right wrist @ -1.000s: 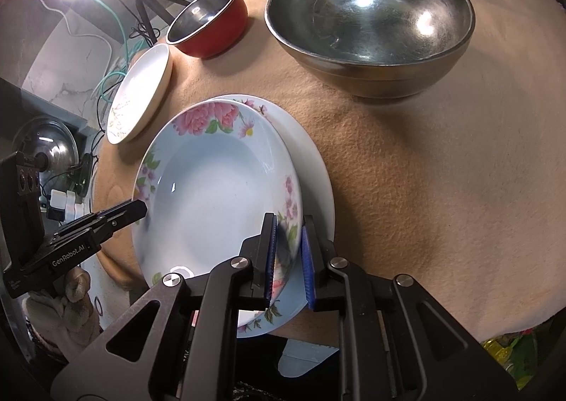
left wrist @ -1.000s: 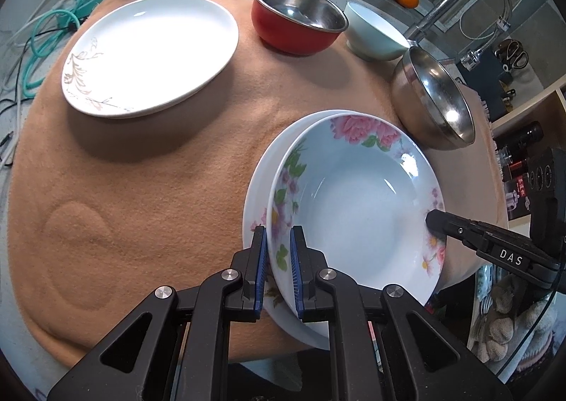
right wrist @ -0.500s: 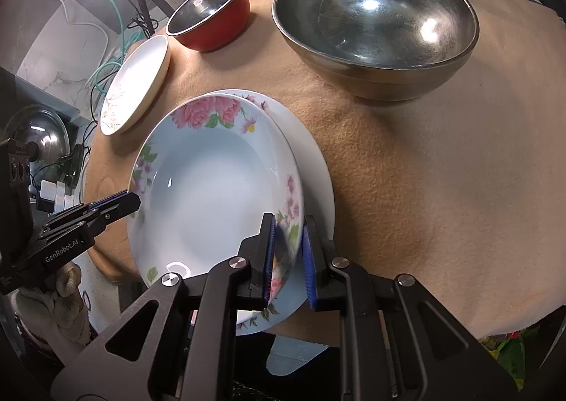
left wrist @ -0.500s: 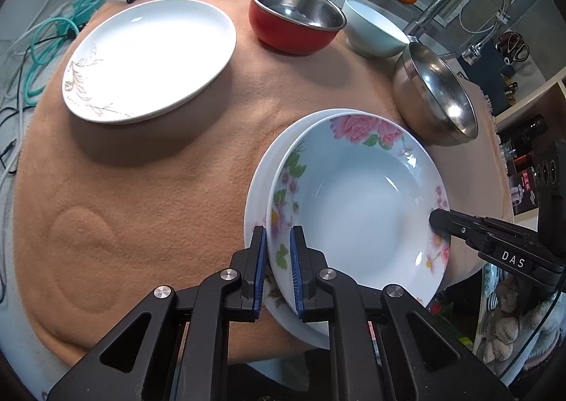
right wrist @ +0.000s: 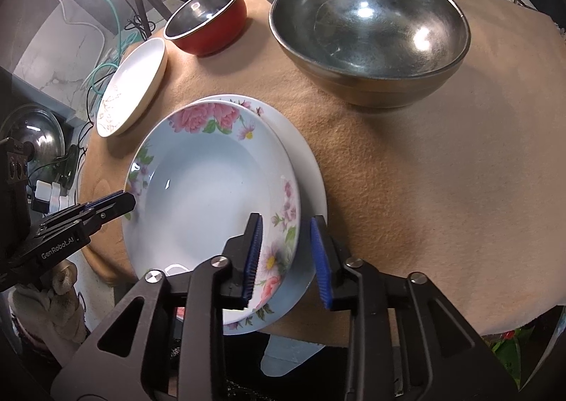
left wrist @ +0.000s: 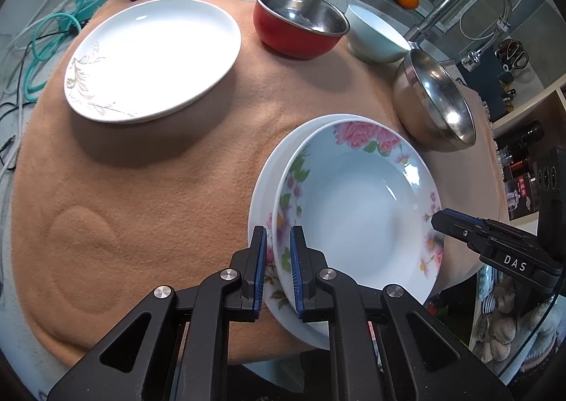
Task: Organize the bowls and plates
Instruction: 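Lower the rose-patterned plate onto the pink-flowered plate and open both tools, then move both tools to the gold-leaf white plate rim and close on it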
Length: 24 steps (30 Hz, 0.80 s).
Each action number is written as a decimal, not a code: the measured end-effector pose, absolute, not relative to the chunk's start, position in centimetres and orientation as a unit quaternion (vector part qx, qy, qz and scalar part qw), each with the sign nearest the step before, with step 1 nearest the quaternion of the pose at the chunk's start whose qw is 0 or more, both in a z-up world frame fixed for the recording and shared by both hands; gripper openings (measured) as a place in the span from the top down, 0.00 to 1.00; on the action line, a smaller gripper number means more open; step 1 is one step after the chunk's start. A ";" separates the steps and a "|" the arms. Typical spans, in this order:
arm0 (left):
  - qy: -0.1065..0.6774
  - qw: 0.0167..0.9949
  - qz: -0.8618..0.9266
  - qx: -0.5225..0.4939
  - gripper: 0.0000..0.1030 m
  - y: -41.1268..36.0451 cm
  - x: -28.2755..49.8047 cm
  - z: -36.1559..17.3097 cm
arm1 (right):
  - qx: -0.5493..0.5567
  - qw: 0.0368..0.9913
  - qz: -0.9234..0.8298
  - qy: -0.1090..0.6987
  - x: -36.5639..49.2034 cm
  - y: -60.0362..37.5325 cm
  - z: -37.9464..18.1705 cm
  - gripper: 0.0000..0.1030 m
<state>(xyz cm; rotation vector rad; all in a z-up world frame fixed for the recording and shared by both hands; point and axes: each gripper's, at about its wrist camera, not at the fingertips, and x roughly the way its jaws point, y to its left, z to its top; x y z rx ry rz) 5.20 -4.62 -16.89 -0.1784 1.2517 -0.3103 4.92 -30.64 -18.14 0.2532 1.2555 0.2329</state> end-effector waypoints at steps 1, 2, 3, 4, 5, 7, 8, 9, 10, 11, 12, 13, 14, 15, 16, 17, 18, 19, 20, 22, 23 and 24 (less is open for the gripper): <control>0.582 0.796 -0.144 -0.084 0.89 -4.5 5.2 -16.8 | 0.117 0.797 0.107 0.583 4.9 -30.7 -18.0 0.71; 0.580 0.797 -0.145 -0.085 0.89 -4.4 5.2 -16.7 | 0.117 0.798 0.106 0.582 4.9 -30.7 -17.9 0.71; 0.579 0.798 -0.145 -0.086 0.89 -4.2 5.2 -16.6 | 0.116 0.800 0.105 0.579 4.9 -30.8 -17.6 0.71; 0.577 0.799 -0.146 -0.087 0.89 -4.1 5.2 -16.4 | 0.116 0.803 0.102 0.576 4.9 -30.9 -17.4 0.71; 0.576 0.800 -0.146 -0.089 0.89 -3.9 5.3 -16.3 | 0.117 0.804 0.101 0.574 4.9 -30.9 -17.2 0.71; 0.572 0.802 -0.145 -0.093 0.89 -3.4 5.3 -16.0 | 0.119 0.809 0.102 0.567 5.0 -30.9 -16.6 0.71; 0.570 0.803 -0.144 -0.096 0.89 -3.1 5.4 -15.8 | 0.120 0.810 0.103 0.564 5.1 -30.8 -16.3 0.71; 0.568 0.804 -0.143 -0.100 0.89 -2.8 5.5 -15.7 | 0.122 0.812 0.106 0.561 5.2 -30.7 -16.0 0.71; 0.566 0.806 -0.142 -0.102 0.89 -2.4 5.6 -15.5 | 0.123 0.814 0.110 0.557 5.2 -30.5 -15.6 0.71; 0.563 0.808 -0.139 -0.104 0.89 -1.9 5.7 -15.3 | 0.123 0.816 0.113 0.553 5.4 -30.3 -15.3 0.71; 0.561 0.810 -0.136 -0.107 0.89 -1.4 5.8 -15.2 | 0.126 0.819 0.117 0.548 5.5 -30.0 -14.9 0.71; 0.558 0.812 -0.134 -0.109 0.89 -1.0 5.9 -15.0 | 0.127 0.821 0.121 0.544 5.6 -29.6 -14.5 0.71; 0.556 0.813 -0.131 -0.112 0.89 -0.3 6.2 -14.9 | 0.130 0.823 0.126 0.539 5.7 -29.3 -14.2 0.70; 0.554 0.815 -0.127 -0.114 0.89 0.3 6.5 -14.7 | 0.133 0.824 0.131 0.535 5.8 -28.9 -13.9 0.70; 0.550 0.818 -0.121 -0.118 0.89 1.2 6.8 -14.5 | 0.135 0.824 0.136 0.532 6.1 -28.5 -13.5 0.70; 0.548 0.820 -0.118 -0.120 0.88 1.7 7.1 -14.4 | 0.137 0.825 0.141 0.530 6.3 -28.0 -13.2 0.70; 0.544 0.822 -0.113 -0.123 0.88 2.4 7.4 -14.2 | 0.139 0.825 0.147 0.528 6.6 -27.3 -13.0 0.70; 0.541 0.825 -0.107 -0.125 0.88 3.2 7.8 -14.1 | 0.141 0.824 0.151 0.527 6.9 -26.7 -12.9 0.70; 0.537 0.828 -0.102 -0.127 0.88 3.9 8.2 -13.9 | 0.144 0.823 0.154 0.527 7.1 -26.2 -12.8 0.70; 0.531 0.833 -0.092 -0.129 0.88 5.5 9.0 -13.7 | 0.150 0.820 0.165 0.526 7.8 -24.9 -12.5 0.70; 0.528 0.835 -0.087 -0.130 0.88 6.2 9.5 -13.6 | 0.152 0.820 0.168 0.526 7.9 -24.4 -12.5 0.70; 0.525 0.836 -0.086 -0.132 0.88 6.9 10.0 -13.4 | 0.153 0.819 0.171 0.525 8.2 -23.8 -12.4 0.70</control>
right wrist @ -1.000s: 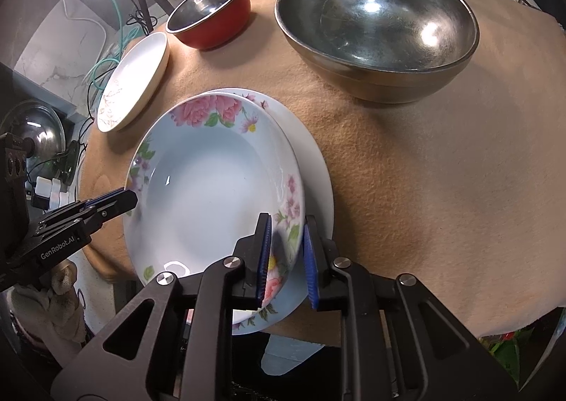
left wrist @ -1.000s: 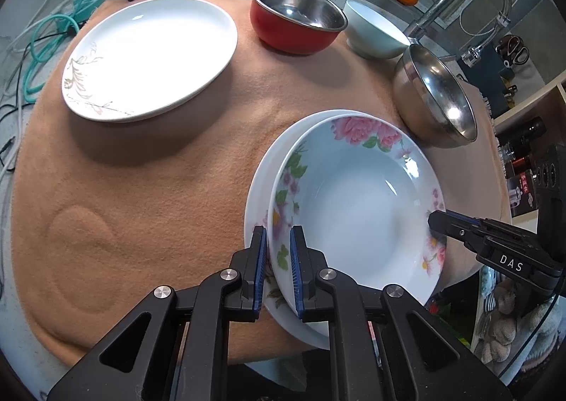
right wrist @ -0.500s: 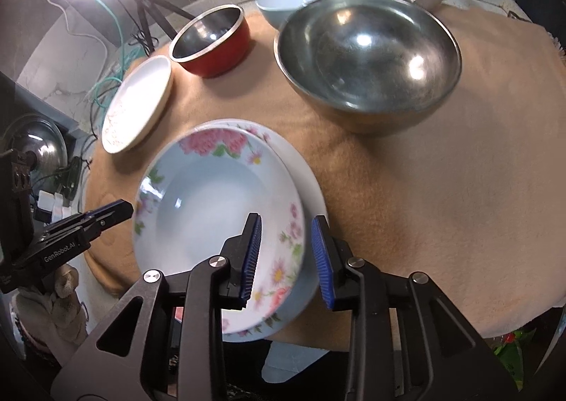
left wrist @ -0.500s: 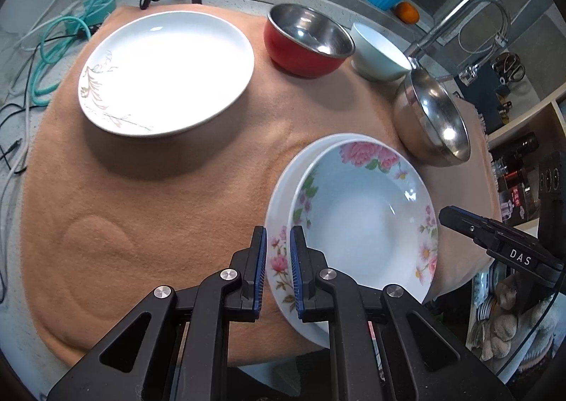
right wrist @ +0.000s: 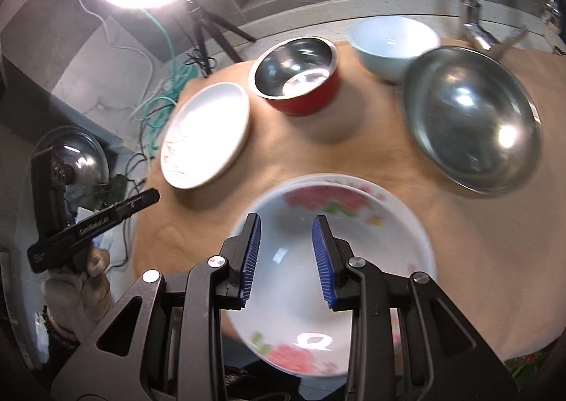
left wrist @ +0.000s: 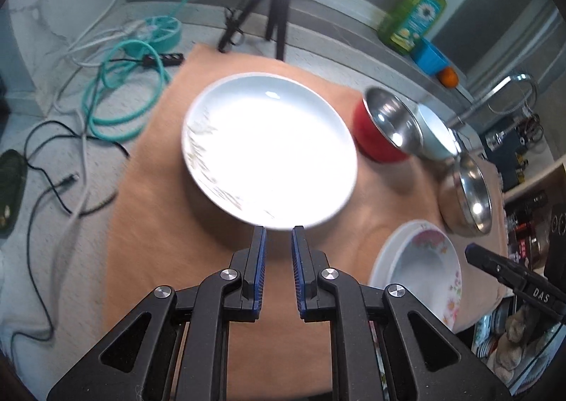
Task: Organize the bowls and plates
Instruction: 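Move both tools to the gold-leaf white plate rim and close on it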
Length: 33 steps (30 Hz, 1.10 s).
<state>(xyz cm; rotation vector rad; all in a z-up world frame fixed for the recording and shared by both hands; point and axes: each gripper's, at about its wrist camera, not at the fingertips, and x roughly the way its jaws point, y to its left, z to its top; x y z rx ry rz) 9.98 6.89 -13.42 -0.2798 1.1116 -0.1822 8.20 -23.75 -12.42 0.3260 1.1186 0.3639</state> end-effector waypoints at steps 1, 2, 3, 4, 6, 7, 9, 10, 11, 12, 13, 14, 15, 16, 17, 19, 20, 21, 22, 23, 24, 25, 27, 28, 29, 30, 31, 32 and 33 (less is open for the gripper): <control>0.522 0.838 -0.086 -0.135 0.88 7.6 10.6 -13.3 | 0.153 0.819 0.174 0.525 8.5 -23.1 -12.3 0.70; 0.519 0.839 -0.084 -0.138 0.88 8.3 11.2 -13.2 | 0.153 0.819 0.175 0.524 8.9 -22.5 -12.3 0.70; 0.516 0.841 -0.080 -0.140 0.88 9.0 11.8 -13.1 | 0.154 0.819 0.177 0.524 9.2 -21.9 -12.3 0.69; 0.512 0.844 -0.078 -0.140 0.88 9.6 12.4 -13.0 | 0.156 0.817 0.180 0.526 9.6 -21.4 -12.3 0.69; 0.511 0.846 -0.070 -0.139 0.88 10.6 13.9 -13.2 | 0.166 0.811 0.185 0.529 10.6 -20.4 -12.6 0.59; 0.511 0.846 -0.070 -0.138 0.88 11.0 14.6 -13.4 | 0.169 0.811 0.184 0.529 11.0 -20.0 -12.7 0.58; 0.514 0.845 -0.066 -0.130 0.88 11.8 16.0 -13.8 | 0.174 0.809 0.181 0.531 12.1 -19.2 -13.0 0.58; 0.514 0.846 -0.064 -0.126 0.88 12.1 16.7 -14.0 | 0.175 0.809 0.179 0.531 12.5 -18.9 -13.1 0.58; 0.515 0.845 -0.065 -0.124 0.88 12.4 17.3 -14.2 | 0.175 0.810 0.176 0.532 13.0 -18.6 -13.3 0.58; 0.517 0.844 -0.067 -0.124 0.88 12.5 17.8 -14.4 | 0.176 0.810 0.172 0.533 13.4 -18.3 -13.4 0.58; 0.520 0.842 -0.068 -0.125 0.88 12.7 18.4 -14.6 | 0.178 0.809 0.168 0.534 13.7 -18.1 -13.7 0.58; 0.521 0.841 -0.069 -0.125 0.88 12.9 19.0 -14.8 | 0.182 0.808 0.164 0.536 14.2 -18.0 -14.0 0.58; 0.522 0.841 -0.069 -0.125 0.88 13.0 19.5 -15.0 | 0.186 0.806 0.160 0.539 14.7 -17.9 -14.3 0.58; 0.524 0.840 -0.069 -0.125 0.88 13.1 19.9 -15.2 | 0.191 0.803 0.156 0.542 15.1 -17.9 -14.6 0.58; 0.527 0.838 -0.070 -0.125 0.88 13.2 20.4 -15.4 | 0.198 0.801 0.153 0.544 15.5 -17.9 -14.9 0.58; 0.531 0.835 -0.070 -0.126 0.88 13.4 21.3 -15.9 | 0.209 0.796 0.148 0.549 16.3 -18.0 -15.4 0.58; 0.534 0.833 -0.071 -0.128 0.88 13.5 21.6 -16.1 | 0.213 0.794 0.146 0.550 16.7 -17.9 -15.6 0.58; 0.536 0.830 -0.074 -0.132 0.88 13.6 21.9 -16.3 | 0.214 0.793 0.144 0.552 17.2 -17.8 -15.8 0.58; 0.539 0.827 -0.078 -0.137 0.88 13.7 22.3 -16.5 | 0.215 0.793 0.142 0.553 17.6 -17.6 -16.0 0.58; 0.541 0.825 -0.080 -0.139 0.88 13.7 22.4 -16.7 | 0.215 0.791 0.140 0.555 17.9 -17.5 -16.3 0.58; 0.543 0.824 -0.082 -0.140 0.88 13.7 22.7 -16.8 | 0.216 0.790 0.139 0.556 18.2 -17.3 -16.5 0.58; 0.545 0.822 -0.085 -0.141 0.88 13.6 22.9 -17.0 | 0.217 0.788 0.139 0.558 18.5 -17.2 -16.8 0.58; 0.550 0.818 -0.090 -0.142 0.88 13.4 23.1 -17.3 | 0.220 0.785 0.140 0.562 18.8 -16.9 -17.3 0.58; 0.552 0.816 -0.093 -0.143 0.88 13.3 23.2 -17.4 | 0.221 0.783 0.140 0.564 19.1 -16.8 -17.5 0.58; 0.554 0.815 -0.095 -0.144 0.88 13.3 23.4 -17.6 | 0.221 0.782 0.139 0.566 19.1 -16.6 -17.6 0.58; 0.556 0.813 -0.096 -0.145 0.88 13.2 23.4 -17.7 | 0.219 0.782 0.139 0.567 19.3 -16.5 -17.8 0.58; 0.557 0.812 -0.098 -0.145 0.88 13.1 23.5 -17.8 | 0.218 0.781 0.138 0.569 19.5 -16.3 -17.9 0.58; 0.556 0.813 -0.098 -0.142 0.88 13.1 23.6 -17.9 | 0.217 0.781 0.138 0.569 19.6 -16.2 -18.0 0.58; 0.557 0.813 -0.099 -0.142 0.88 13.0 23.6 -18.0 | 0.216 0.780 0.139 0.571 19.8 -16.0 -18.1 0.60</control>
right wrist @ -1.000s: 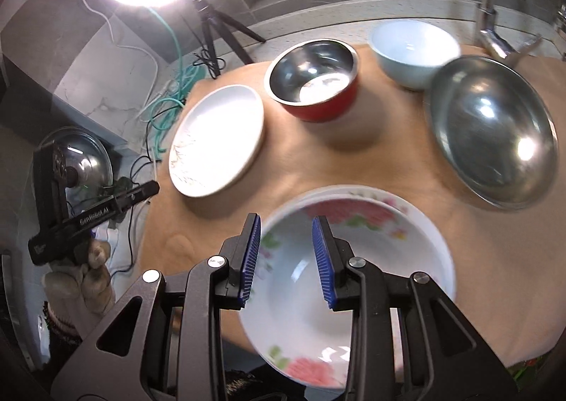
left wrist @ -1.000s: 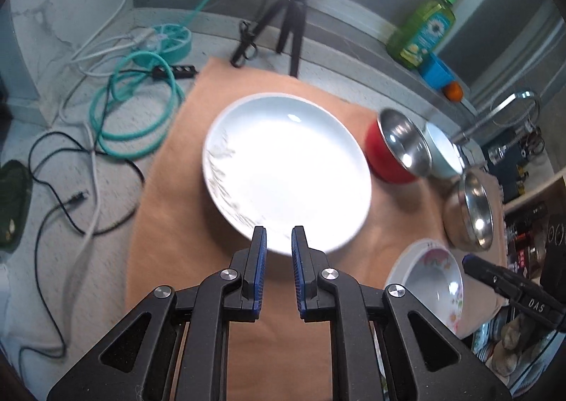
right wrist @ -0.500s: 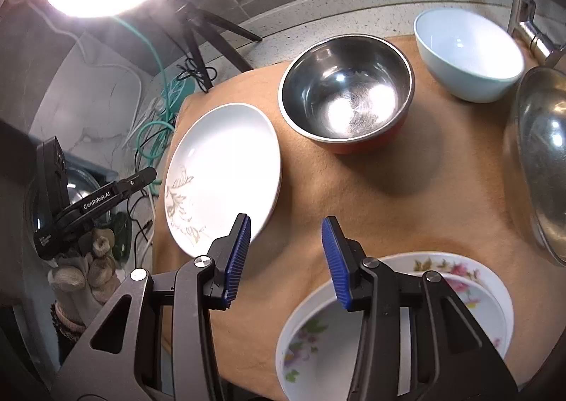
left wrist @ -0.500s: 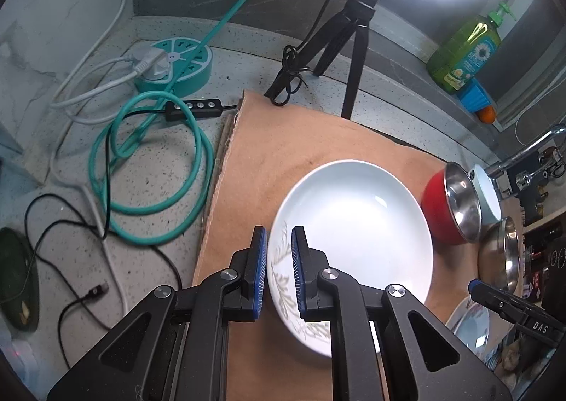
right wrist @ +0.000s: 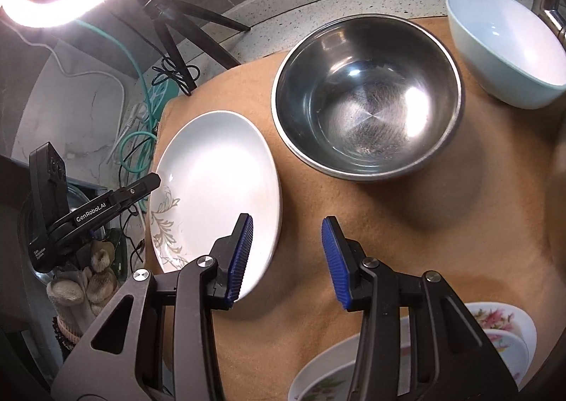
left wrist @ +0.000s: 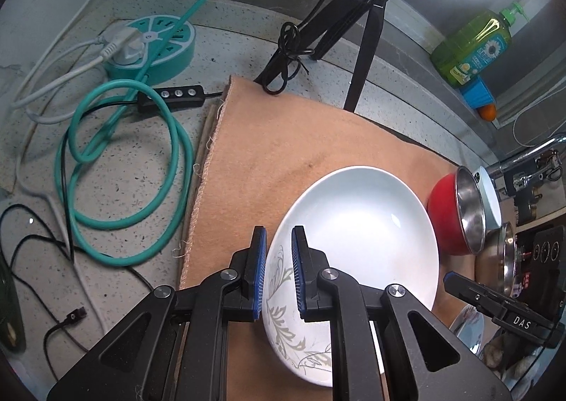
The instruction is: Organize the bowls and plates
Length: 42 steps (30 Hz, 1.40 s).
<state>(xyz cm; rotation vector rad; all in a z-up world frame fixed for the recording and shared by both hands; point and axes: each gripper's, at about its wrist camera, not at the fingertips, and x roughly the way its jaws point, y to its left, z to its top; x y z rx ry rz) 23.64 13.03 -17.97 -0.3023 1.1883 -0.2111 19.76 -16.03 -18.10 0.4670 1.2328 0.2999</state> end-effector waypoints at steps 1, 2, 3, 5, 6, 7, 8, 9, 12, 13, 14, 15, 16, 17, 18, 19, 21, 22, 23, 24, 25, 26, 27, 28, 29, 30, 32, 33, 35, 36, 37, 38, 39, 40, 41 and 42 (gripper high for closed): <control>0.558 0.811 -0.099 -0.142 0.88 13.0 23.7 -18.1 | 0.215 0.780 0.139 0.571 19.9 -15.9 -18.2 0.62; 0.560 0.810 -0.099 -0.143 0.88 13.1 23.8 -18.2 | 0.213 0.779 0.139 0.573 20.0 -15.8 -18.3 0.66; 0.561 0.809 -0.099 -0.145 0.88 13.1 23.8 -18.3 | 0.211 0.777 0.141 0.576 20.2 -15.6 -18.5 0.71; 0.562 0.808 -0.100 -0.145 0.91 13.2 23.8 -18.5 | 0.209 0.773 0.141 0.582 20.3 -15.2 -18.8 0.77; 0.562 0.808 -0.101 -0.145 0.91 13.2 23.8 -18.5 | 0.208 0.772 0.142 0.584 20.3 -15.1 -18.9 0.82; 0.561 0.808 -0.101 -0.146 0.91 13.3 23.8 -18.5 | 0.206 0.770 0.145 0.586 20.3 -14.9 -19.1 0.84; 0.561 0.808 -0.102 -0.146 0.91 13.3 23.8 -18.5 | 0.204 0.770 0.145 0.587 20.4 -14.7 -19.2 0.86; 0.562 0.808 -0.102 -0.145 0.91 13.3 23.8 -18.5 | 0.203 0.769 0.146 0.589 20.4 -14.6 -19.3 0.87; 0.560 0.810 -0.102 -0.140 0.91 13.2 23.8 -18.5 | 0.203 0.766 0.148 0.592 20.5 -14.2 -19.5 0.92; 0.560 0.810 -0.102 -0.140 0.92 13.2 23.8 -18.5 | 0.202 0.766 0.147 0.593 20.5 -14.1 -19.5 0.92; 0.560 0.810 -0.101 -0.140 0.92 13.2 23.8 -18.5 | 0.199 0.766 0.146 0.593 20.5 -14.0 -19.5 0.92; 0.560 0.810 -0.101 -0.140 0.92 13.2 23.8 -18.5 | 0.196 0.768 0.145 0.593 20.5 -13.9 -19.4 0.92; 0.560 0.810 -0.100 -0.140 0.92 13.2 23.7 -18.5 | 0.194 0.768 0.144 0.593 20.6 -13.8 -19.4 0.92; 0.560 0.811 -0.099 -0.139 0.92 13.1 23.7 -18.5 | 0.192 0.769 0.144 0.593 20.6 -13.8 -19.3 0.92; 0.560 0.811 -0.098 -0.139 0.92 13.1 23.6 -18.4 | 0.192 0.769 0.143 0.593 20.6 -13.8 -19.3 0.92; 0.560 0.811 -0.097 -0.139 0.92 13.0 23.6 -18.4 | 0.193 0.768 0.143 0.593 20.6 -13.8 -19.3 0.92; 0.560 0.810 -0.095 -0.142 0.92 13.0 23.4 -18.4 | 0.194 0.768 0.142 0.594 20.6 -13.9 -19.1 0.92; 0.560 0.811 -0.095 -0.143 0.92 13.0 23.3 -18.4 | 0.194 0.768 0.142 0.594 20.5 -13.9 -19.0 0.92; 0.560 0.811 -0.095 -0.143 0.92 13.0 23.2 -18.4 | 0.192 0.769 0.141 0.593 20.5 -13.8 -19.0 0.92; 0.559 0.811 -0.094 -0.144 0.92 13.0 23.0 -18.3 | 0.191 0.769 0.142 0.593 20.4 -13.8 -18.9 0.92; 0.559 0.811 -0.094 -0.146 0.92 13.0 22.9 -18.2 | 0.191 0.769 0.143 0.594 20.4 -13.8 -18.9 0.92; 0.558 0.811 -0.094 -0.148 0.92 13.1 22.7 -18.1 | 0.192 0.768 0.144 0.594 20.4 -13.9 -18.9 0.92; 0.557 0.812 -0.094 -0.150 0.92 13.1 22.5 -18.0 | 0.194 0.767 0.144 0.595 20.4 -13.9 -19.0 0.92; 0.555 0.812 -0.094 -0.151 0.92 13.1 22.3 -17.8 | 0.196 0.766 0.146 0.595 20.4 -14.0 -19.0 0.92; 0.554 0.813 -0.094 -0.152 0.92 13.2 22.1 -17.7 | 0.197 0.766 0.149 0.594 20.3 -14.0 -19.0 0.92; 0.552 0.814 -0.093 -0.154 0.92 13.2 21.8 -17.5 | 0.197 0.765 0.151 0.594 20.2 -14.1 -19.0 0.92; 0.549 0.816 -0.092 -0.155 0.92 13.2 21.3 -17.2 | 0.197 0.766 0.156 0.592 20.1 -14.2 -18.9 0.92; 0.548 0.817 -0.091 -0.156 0.92 13.3 21.0 -17.0 | 0.197 0.766 0.158 0.591 20.0 -14.2 -18.8 0.92; 0.544 0.819 -0.091 -0.158 0.92 13.3 20.4 -16.5 | 0.198 0.766 0.163 0.589 19.9 -14.4 -18.5 0.92; 0.542 0.820 -0.091 -0.159 0.92 13.3 20.1 -16.3 | 0.198 0.767 0.165 0.588 19.6 -14.4 -18.3 0.92; 0.540 0.821 -0.091 -0.160 0.92 13.3 19.8 -16.1 | 0.199 0.767 0.166 0.586 19.4 -14.5 -18.0 0.92; 0.538 0.822 -0.091 -0.161 0.92 13.3 19.4 -15.8 | 0.200 0.768 0.167 0.585 19.3 -14.5 -17.8 0.92; 0.537 0.823 -0.092 -0.163 0.92 13.3 19.1 -15.6 | 0.201 0.768 0.170 0.584 19.0 -14.6 -17.6 0.92; 0.535 0.824 -0.093 -0.164 0.92 13.3 18.7 -15.4 | 0.202 0.768 0.172 0.583 18.7 -14.7 -17.3 0.92; 0.533 0.824 -0.094 -0.165 0.92 13.1 18.4 -15.2 | 0.202 0.768 0.174 0.582 18.5 -14.9 -17.1 0.92; 0.531 0.826 -0.095 -0.164 0.92 13.0 17.9 -14.8 | 0.200 0.769 0.176 0.581 18.1 -15.0 -16.8 0.92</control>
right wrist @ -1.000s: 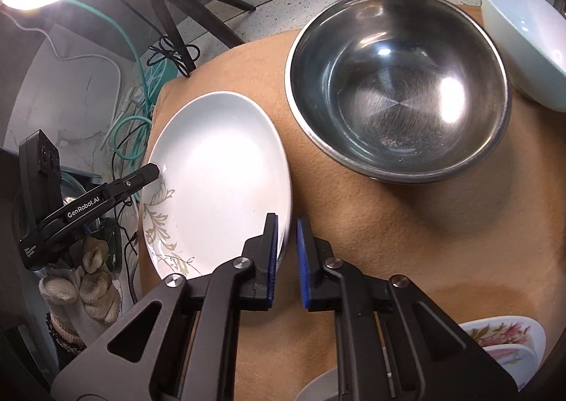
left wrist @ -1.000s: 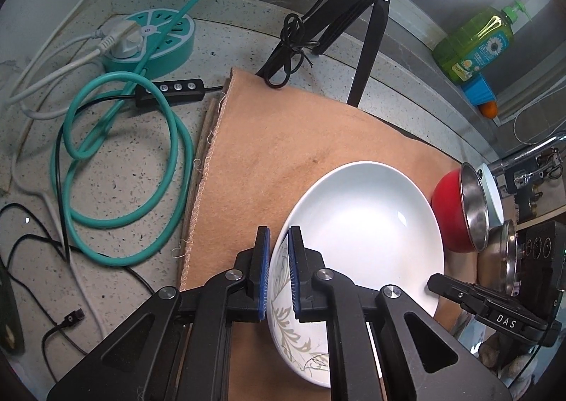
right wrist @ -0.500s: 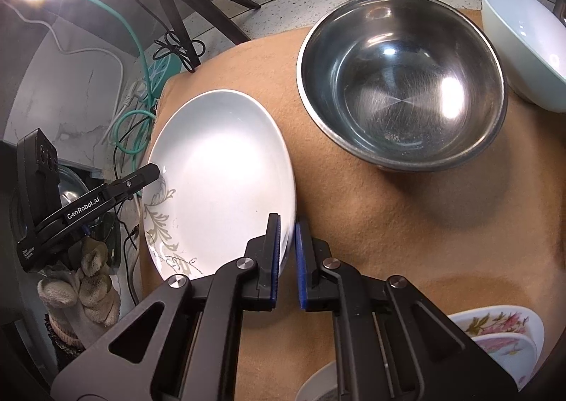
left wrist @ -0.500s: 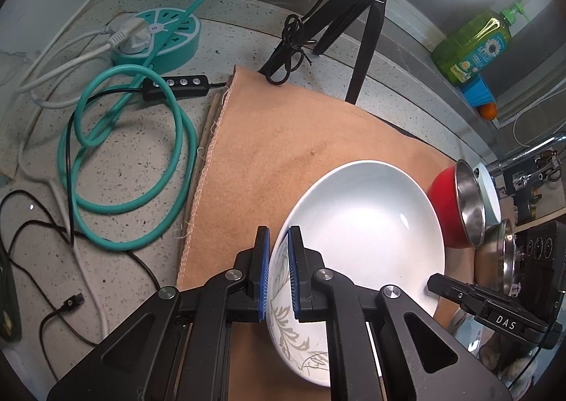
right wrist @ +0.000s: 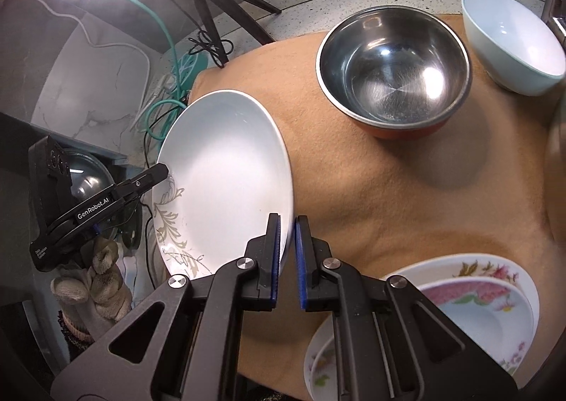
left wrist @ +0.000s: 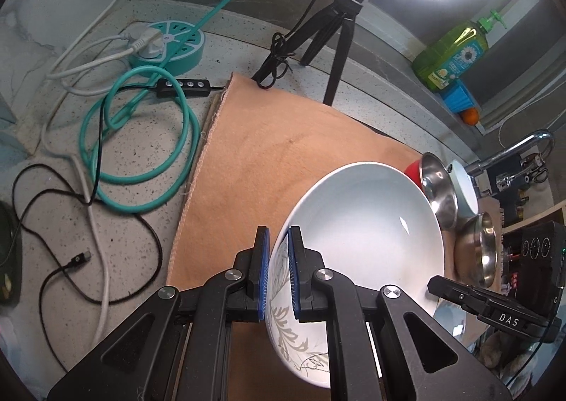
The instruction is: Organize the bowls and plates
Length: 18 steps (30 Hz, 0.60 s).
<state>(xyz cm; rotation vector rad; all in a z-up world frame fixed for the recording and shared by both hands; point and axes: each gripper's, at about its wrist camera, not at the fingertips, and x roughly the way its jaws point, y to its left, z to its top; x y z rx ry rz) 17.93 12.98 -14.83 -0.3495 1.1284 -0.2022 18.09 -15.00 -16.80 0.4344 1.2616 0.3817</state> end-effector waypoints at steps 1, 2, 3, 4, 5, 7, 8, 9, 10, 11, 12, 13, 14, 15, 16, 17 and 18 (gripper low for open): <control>0.529 0.827 -0.096 -0.163 0.92 12.7 17.6 -14.6 | 0.200 0.769 0.178 0.580 17.7 -15.2 -16.5 0.92; 0.526 0.829 -0.096 -0.160 0.92 12.4 17.2 -14.3 | 0.200 0.769 0.180 0.580 17.3 -15.4 -16.3 0.92; 0.524 0.831 -0.097 -0.159 0.92 12.2 16.7 -14.0 | 0.201 0.769 0.181 0.579 17.0 -15.5 -16.1 0.92; 0.522 0.833 -0.098 -0.158 0.92 12.0 16.3 -13.7 | 0.202 0.769 0.182 0.579 16.7 -15.8 -15.9 0.92; 0.520 0.834 -0.098 -0.157 0.92 11.7 15.8 -13.5 | 0.203 0.769 0.183 0.578 16.4 -16.0 -15.7 0.92; 0.515 0.837 -0.100 -0.155 0.92 11.0 15.0 -12.9 | 0.201 0.771 0.184 0.575 15.7 -16.7 -15.2 0.92; 0.514 0.838 -0.101 -0.155 0.92 10.7 14.7 -12.8 | 0.200 0.773 0.184 0.574 15.3 -17.0 -14.9 0.92; 0.513 0.838 -0.104 -0.155 0.92 10.4 14.4 -12.6 | 0.199 0.774 0.185 0.572 14.9 -17.4 -14.7 0.92; 0.511 0.839 -0.105 -0.155 0.92 10.0 14.0 -12.4 | 0.200 0.773 0.185 0.572 14.6 -17.8 -14.6 0.92; 0.510 0.839 -0.106 -0.156 0.92 9.6 13.6 -12.2 | 0.201 0.773 0.186 0.572 14.2 -18.2 -14.4 0.92; 0.509 0.840 -0.109 -0.156 0.92 9.1 13.1 -12.0 | 0.200 0.773 0.187 0.572 13.9 -18.6 -14.3 0.92; 0.508 0.840 -0.111 -0.156 0.92 8.7 12.8 -11.9 | 0.198 0.773 0.186 0.573 13.6 -19.1 -14.3 0.92; 0.507 0.840 -0.115 -0.156 0.92 8.1 12.4 -11.8 | 0.198 0.774 0.185 0.573 13.3 -19.6 -14.2 0.92; 0.507 0.840 -0.118 -0.155 0.92 7.6 12.0 -11.8 | 0.197 0.774 0.183 0.573 13.0 -20.2 -14.2 0.92; 0.507 0.839 -0.121 -0.153 0.92 7.0 11.7 -11.7 | 0.198 0.774 0.180 0.574 12.7 -20.8 -14.2 0.92; 0.508 0.839 -0.125 -0.151 0.92 6.4 11.4 -11.7 | 0.200 0.774 0.177 0.574 12.3 -21.4 -14.3 0.92; 0.509 0.838 -0.128 -0.149 0.92 5.8 11.0 -11.8 | 0.201 0.774 0.175 0.574 12.1 -21.9 -14.3 0.92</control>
